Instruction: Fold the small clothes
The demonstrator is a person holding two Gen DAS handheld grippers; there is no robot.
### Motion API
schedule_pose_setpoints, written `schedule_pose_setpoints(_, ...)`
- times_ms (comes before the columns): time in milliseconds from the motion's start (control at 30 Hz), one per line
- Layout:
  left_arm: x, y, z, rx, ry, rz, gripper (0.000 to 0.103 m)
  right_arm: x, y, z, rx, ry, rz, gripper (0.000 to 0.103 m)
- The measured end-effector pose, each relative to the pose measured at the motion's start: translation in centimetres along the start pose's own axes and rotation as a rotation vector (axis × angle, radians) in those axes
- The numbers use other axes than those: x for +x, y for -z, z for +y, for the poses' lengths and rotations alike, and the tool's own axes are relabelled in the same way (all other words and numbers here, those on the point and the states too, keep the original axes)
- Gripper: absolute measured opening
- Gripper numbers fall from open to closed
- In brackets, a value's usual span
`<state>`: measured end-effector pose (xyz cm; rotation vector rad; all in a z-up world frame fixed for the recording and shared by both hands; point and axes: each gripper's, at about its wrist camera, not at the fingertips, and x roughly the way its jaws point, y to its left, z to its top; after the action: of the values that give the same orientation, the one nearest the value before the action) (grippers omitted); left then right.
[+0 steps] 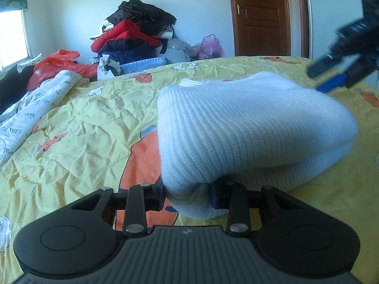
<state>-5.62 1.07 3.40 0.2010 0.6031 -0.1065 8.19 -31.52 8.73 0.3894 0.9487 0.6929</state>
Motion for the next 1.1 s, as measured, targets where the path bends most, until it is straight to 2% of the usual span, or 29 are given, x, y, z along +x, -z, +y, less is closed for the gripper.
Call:
schedule_pose_setpoints(133, 0.0, 0.1, -0.3, 0.032, -0.009, -0.006, 0.034, 1.8, 2.3, 0.4, -0.037, 0.058, 0.098, 0.066)
schedule_pose_setpoints(233, -0.1, -0.1, -0.7, 0.085, -0.021, -0.003, 0.034, 2.4, 2.8, 0.6, -0.043, 0.038, 0.096, 0.054)
schedule_pose_setpoints(267, -0.2, -0.3, -0.8, 0.098, -0.021, 0.002, 0.033, 1.9, 2.7, 1.1, -0.092, 0.032, 0.088, 0.036)
schedule_pose_setpoints(300, -0.4, -0.6, -0.9, 0.107, -0.019, 0.009, 0.033, 1.3, 2.4, 1.6, -0.128, 0.022, 0.085, 0.029)
schedule_pose_setpoints(333, -0.6, -0.8, -1.0, 0.115, -0.014, 0.017, 0.033, 0.4, 2.1, 2.2, -0.172, 0.038, 0.069, 0.028)
schedule_pose_setpoints(400, -0.8, -0.9, -1.5, 0.141, -0.007, 0.013, 0.032, -0.2, 1.8, 2.6, -0.292, 0.132, 0.068, 0.026)
schedule_pose_setpoints(467, -0.1, -0.3, -2.4, 0.170, -0.043, 0.026, 0.031, 0.5, 1.7, 0.7, -0.217, 0.105, 0.098, 0.026)
schedule_pose_setpoints(533, 0.3, 0.4, -2.8, 0.200, -0.076, -0.003, 0.031, 1.1, 2.0, 0.3, -0.196, 0.087, 0.087, 0.027)
schedule_pose_setpoints(567, 0.2, 0.3, -2.7, 0.197, -0.075, -0.002, 0.031, 1.1, 2.1, 0.5, -0.200, 0.093, 0.075, 0.032)
schedule_pose_setpoints(600, -0.1, 0.1, -2.5, 0.186, -0.061, 0.001, 0.032, 1.2, 2.2, 0.5, -0.191, 0.107, 0.061, 0.046)
schedule_pose_setpoints(633, -0.7, 0.0, -2.2, 0.185, -0.038, -0.001, 0.034, 1.2, 2.3, 0.6, -0.188, 0.123, 0.050, 0.053)
schedule_pose_setpoints(667, -1.4, -0.1, -1.7, 0.191, -0.014, -0.002, 0.034, 1.0, 2.3, 0.6, -0.187, 0.139, 0.047, 0.067)
schedule_pose_setpoints(700, -2.4, -0.2, -1.0, 0.198, 0.026, 0.007, 0.035, 0.5, 2.1, 0.6, -0.177, 0.145, 0.037, 0.070)
schedule_pose_setpoints(733, -3.4, -0.2, -0.4, 0.203, 0.060, 0.012, 0.035, -0.3, 1.8, 0.6, -0.162, 0.143, 0.017, 0.070)
schedule_pose_setpoints(800, -5.8, -0.6, 1.0, 0.216, 0.157, -0.001, 0.035, -2.1, 0.8, 0.6, -0.121, 0.125, -0.091, 0.070)
schedule_pose_setpoints(900, -7.7, -2.7, 2.3, 0.165, 0.179, -0.082, 0.035, -2.7, -1.6, 1.3, -0.067, 0.083, -0.208, 0.075)
schedule_pose_setpoints(1000, -5.2, -5.8, 1.4, 0.117, 0.135, -0.130, 0.035, 0.6, -4.3, 2.2, -0.057, 0.047, -0.203, 0.078)
schedule_pose_setpoints(1067, -1.8, -6.5, -0.5, 0.144, 0.101, -0.096, 0.035, 4.1, -5.8, 2.4, -0.051, 0.046, -0.156, 0.077)
schedule_pose_setpoints(1100, 0.2, -6.5, -1.6, 0.158, 0.090, -0.056, 0.035, 5.9, -6.2, 2.4, -0.069, 0.080, -0.127, 0.076)
